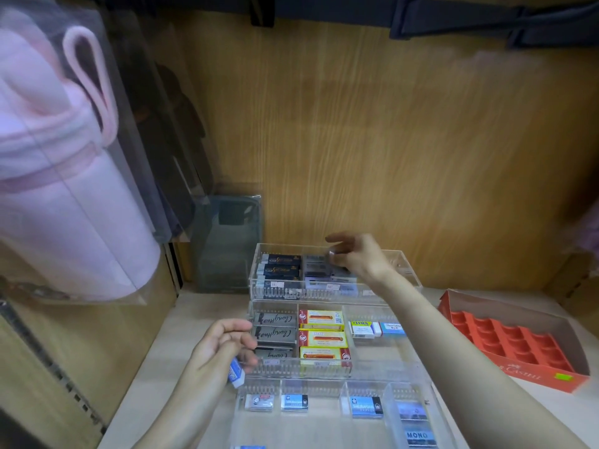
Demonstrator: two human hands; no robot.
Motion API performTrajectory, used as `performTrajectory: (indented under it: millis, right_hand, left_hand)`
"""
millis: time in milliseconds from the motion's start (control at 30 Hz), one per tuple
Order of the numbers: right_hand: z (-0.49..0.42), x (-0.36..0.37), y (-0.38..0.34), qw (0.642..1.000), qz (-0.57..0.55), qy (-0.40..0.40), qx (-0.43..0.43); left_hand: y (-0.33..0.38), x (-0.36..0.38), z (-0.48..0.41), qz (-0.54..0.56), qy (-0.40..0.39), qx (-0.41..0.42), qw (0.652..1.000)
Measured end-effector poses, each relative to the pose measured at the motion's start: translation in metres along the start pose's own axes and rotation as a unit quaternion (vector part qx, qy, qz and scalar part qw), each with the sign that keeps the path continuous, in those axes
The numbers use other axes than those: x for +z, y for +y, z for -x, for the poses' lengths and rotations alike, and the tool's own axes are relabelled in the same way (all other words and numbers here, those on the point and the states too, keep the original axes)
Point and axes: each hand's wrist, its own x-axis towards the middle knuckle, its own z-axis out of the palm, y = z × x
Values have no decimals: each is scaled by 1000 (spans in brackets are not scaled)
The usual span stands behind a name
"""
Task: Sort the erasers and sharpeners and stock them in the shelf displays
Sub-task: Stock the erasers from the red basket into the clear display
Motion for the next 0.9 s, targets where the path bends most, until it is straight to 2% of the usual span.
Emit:
performTrajectory:
  millis: [167, 233, 300, 400, 533, 700, 900]
  right_hand:
    - [-4, 18, 10, 987, 123, -97, -43]
    - [-7, 22, 14, 974, 185, -104, -82]
    - [-7, 23, 16, 966, 221, -72, -116]
    - [-5, 16, 20, 964, 229, 21, -137]
    - [-4, 0, 27, 960, 273, -12, -60]
    - [-12, 2, 28, 948, 314, 0, 56]
    - [-8, 9, 27, 943, 317, 51, 88]
  left_hand:
    - [0, -1, 5, -3, 0, -1, 1000]
    - [1, -2, 6, -7, 2, -3, 1000]
    - [1, -3, 6, -11, 4, -1, 1000]
    - [1, -5, 6, -11, 2, -2, 1000]
    - [-1, -5, 7, -13, 4, -4, 1000]
    - [-7, -4, 5, -9, 8, -10, 1000]
    - [-8, -7, 6, -5, 0, -4, 1000]
